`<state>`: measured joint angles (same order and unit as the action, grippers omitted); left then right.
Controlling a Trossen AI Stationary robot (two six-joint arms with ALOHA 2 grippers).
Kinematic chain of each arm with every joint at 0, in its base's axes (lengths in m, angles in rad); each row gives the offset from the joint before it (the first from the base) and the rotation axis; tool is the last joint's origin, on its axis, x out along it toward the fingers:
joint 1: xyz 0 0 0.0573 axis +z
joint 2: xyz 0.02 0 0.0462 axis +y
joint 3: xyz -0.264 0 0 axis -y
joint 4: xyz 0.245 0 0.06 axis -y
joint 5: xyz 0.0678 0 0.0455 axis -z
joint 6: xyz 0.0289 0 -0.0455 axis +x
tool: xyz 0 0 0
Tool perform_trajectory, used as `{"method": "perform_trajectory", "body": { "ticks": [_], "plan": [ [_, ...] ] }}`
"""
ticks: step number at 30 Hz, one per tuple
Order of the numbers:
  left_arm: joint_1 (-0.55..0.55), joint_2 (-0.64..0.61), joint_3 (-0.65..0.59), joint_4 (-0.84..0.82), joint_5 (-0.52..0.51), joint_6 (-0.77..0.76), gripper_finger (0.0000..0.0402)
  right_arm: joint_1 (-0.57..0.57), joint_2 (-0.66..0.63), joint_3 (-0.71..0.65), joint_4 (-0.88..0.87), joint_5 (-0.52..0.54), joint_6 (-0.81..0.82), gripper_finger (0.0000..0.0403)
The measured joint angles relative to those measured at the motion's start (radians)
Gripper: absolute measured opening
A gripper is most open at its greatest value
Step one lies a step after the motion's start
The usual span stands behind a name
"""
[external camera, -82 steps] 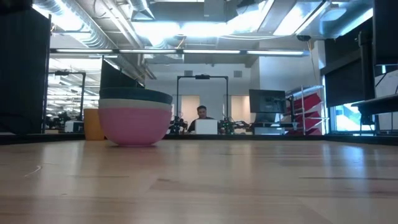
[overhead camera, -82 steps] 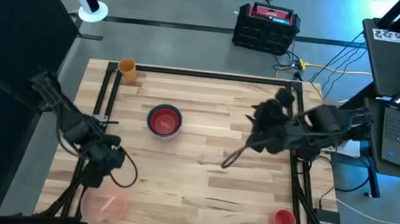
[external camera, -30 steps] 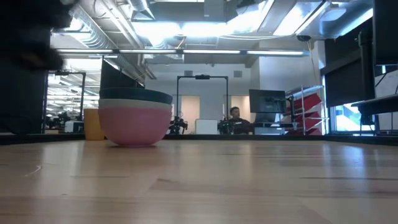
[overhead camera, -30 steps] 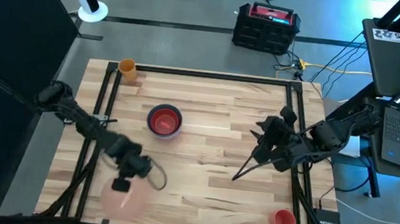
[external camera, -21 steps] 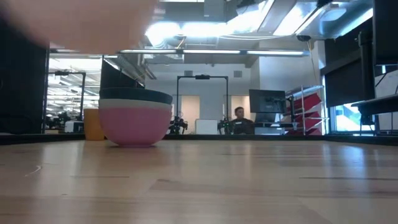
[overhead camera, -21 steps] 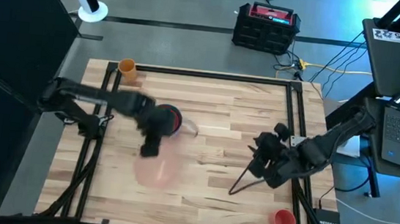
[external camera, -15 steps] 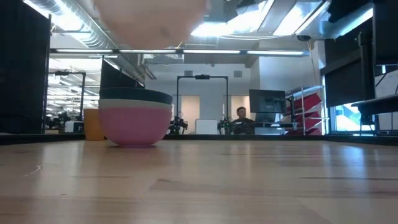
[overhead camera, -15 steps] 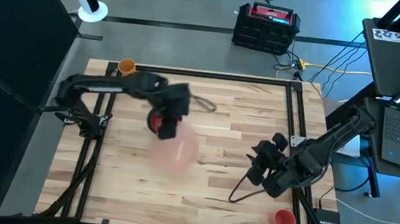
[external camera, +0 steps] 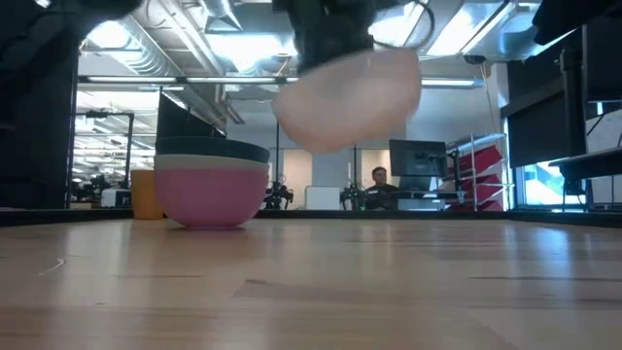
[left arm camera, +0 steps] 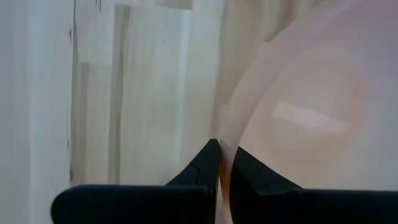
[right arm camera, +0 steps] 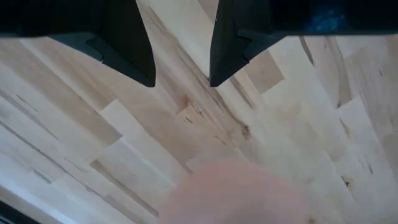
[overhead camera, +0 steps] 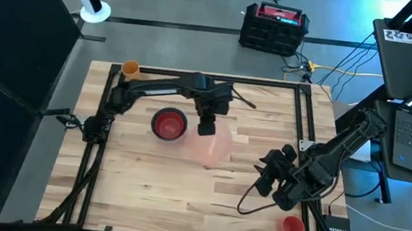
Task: Nest bowls inside each other
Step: Move the light pink bowl to the center of the table
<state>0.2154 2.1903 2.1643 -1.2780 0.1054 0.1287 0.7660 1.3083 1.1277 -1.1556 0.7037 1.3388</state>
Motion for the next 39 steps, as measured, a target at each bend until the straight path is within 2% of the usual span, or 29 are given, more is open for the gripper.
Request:
{"method": "perform_trajectory", "body": {
  "ticks": [3, 15, 33, 39],
  "plan": [
    [0.017, 0.080, 0.058, -0.003, -0.001, 0.036, 0.0000, 0.007, 0.000, -0.006, 0.005, 0.000, 0.017, 0.0140],
    [0.063, 0.210, 0.060, 0.077, -0.004, 0.171, 0.0002, 0.007, 0.000, -0.006, 0.008, -0.002, 0.064, 0.0140],
    [0.066, 0.226, 0.060, 0.100, 0.011, 0.264, 0.0074, 0.006, 0.000, -0.006, 0.010, -0.016, 0.070, 0.0140],
    [0.066, 0.223, 0.160, -0.030, -0.020, 0.284, 0.0112, 0.006, 0.000, -0.006, 0.005, -0.016, 0.070, 0.0140]
  ]
}}
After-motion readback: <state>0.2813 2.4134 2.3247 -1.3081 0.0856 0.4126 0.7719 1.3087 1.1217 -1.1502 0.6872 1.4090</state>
